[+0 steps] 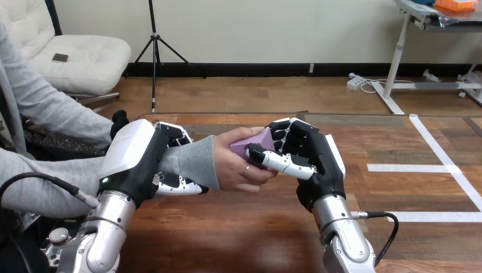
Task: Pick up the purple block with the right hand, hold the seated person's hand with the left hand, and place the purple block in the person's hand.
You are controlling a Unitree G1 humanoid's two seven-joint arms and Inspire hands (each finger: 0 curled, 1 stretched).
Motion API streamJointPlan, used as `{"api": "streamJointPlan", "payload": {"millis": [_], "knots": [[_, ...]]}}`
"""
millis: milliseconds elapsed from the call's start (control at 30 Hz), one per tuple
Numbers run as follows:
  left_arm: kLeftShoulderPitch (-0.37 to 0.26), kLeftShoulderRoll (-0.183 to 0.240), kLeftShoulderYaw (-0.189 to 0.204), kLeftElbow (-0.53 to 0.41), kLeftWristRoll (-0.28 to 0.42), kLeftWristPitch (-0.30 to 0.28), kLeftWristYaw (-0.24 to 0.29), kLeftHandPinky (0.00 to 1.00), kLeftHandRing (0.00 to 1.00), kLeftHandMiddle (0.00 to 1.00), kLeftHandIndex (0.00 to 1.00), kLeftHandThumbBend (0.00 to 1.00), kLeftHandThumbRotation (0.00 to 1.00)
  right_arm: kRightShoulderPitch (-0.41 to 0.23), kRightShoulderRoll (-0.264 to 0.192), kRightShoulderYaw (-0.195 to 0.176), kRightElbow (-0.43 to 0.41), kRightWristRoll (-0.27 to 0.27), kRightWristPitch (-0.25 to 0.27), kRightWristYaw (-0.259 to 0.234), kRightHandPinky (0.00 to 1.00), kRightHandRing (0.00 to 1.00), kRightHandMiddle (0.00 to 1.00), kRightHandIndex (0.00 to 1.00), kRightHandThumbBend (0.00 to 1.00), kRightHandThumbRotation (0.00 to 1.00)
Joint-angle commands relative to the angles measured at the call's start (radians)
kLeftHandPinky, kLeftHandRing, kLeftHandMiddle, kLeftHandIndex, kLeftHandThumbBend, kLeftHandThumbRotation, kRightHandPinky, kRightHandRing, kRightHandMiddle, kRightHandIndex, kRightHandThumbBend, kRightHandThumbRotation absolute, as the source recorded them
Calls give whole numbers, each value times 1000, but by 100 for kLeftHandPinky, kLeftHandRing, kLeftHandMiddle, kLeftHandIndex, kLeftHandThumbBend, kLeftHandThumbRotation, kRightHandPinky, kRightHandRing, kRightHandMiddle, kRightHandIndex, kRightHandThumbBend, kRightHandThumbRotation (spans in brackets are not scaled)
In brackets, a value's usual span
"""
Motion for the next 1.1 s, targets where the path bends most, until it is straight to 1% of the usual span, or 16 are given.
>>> {"api": "streamJointPlan", "payload": {"millis": [0, 33, 67, 133, 167, 233, 267, 367, 400, 567, 667, 700, 900, 1067], "knots": [[-93, -33, -5, -51, -50, -71, 7, 24, 30, 35, 35, 77, 0, -16, -6, 40, -59, -18, 41, 32, 39, 42, 44, 45, 99, 0], [-92, -32, -5, -52, -52, -71, 5, 25, 30, 35, 36, 78, 0, -15, -7, 40, -63, -18, 49, 34, 40, 43, 45, 46, 99, 0], [-91, -31, -5, -54, -54, -71, 2, 25, 31, 36, 36, 78, 0, -13, -9, 40, -72, -12, 69, 41, 41, 43, 45, 47, 99, 0], [-89, -28, -6, -57, -57, -71, -2, 29, 35, 40, 40, 80, 0, -10, -10, 40, -85, -6, 93, 49, 44, 47, 48, 51, 99, 0], [-85, -24, -8, -65, -45, -60, -4, 30, 36, 41, 41, 80, 0, -8, -13, 41, -92, -3, 106, 59, 45, 47, 49, 52, 99, 0], [-82, -19, -11, -75, -30, -46, -6, 32, 39, 44, 44, 80, 1, -6, -17, 42, -101, -1, 121, 70, 47, 49, 51, 55, 99, 3], [-78, -14, -14, -87, -13, -31, -7, 34, 41, 45, 46, 81, 1, -4, -15, 37, -111, 14, 143, 81, 47, 50, 52, 56, 98, 4], [-70, -6, -18, -108, 14, -9, -12, 38, 46, 50, 50, 81, 7, 3, -9, 29, -134, 38, 183, 96, 49, 52, 55, 59, 97, 10], [-68, -4, -18, -113, 17, -6, -15, 41, 49, 53, 53, 80, 12, 6, -9, 28, -142, 39, 190, 96, 50, 54, 57, 62, 97, 16], [-58, 3, -17, -132, 35, -2, -14, 46, 55, 59, 58, 80, 20, 17, -8, 23, -171, 60, 227, 117, 52, 58, 61, 66, 95, 25], [-52, 6, -15, -142, 43, 2, -19, 48, 58, 62, 61, 80, 24, 23, -12, 24, -181, 58, 234, 122, 53, 59, 64, 69, 94, 30], [-50, 7, -14, -145, 44, 1, -21, 49, 60, 63, 62, 79, 27, 24, -14, 26, -183, 56, 233, 123, 54, 61, 66, 71, 92, 34], [-41, 10, -7, -159, 38, 2, -34, 52, 63, 66, 64, 77, 33, 31, -25, 31, -187, 50, 224, 130, 55, 63, 70, 74, 88, 43], [-35, 16, -4, -165, 30, 0, -46, 54, 64, 67, 65, 77, 37, 35, -31, 34, -189, 39, 217, 127, 56, 65, 72, 76, 88, 49]]}}
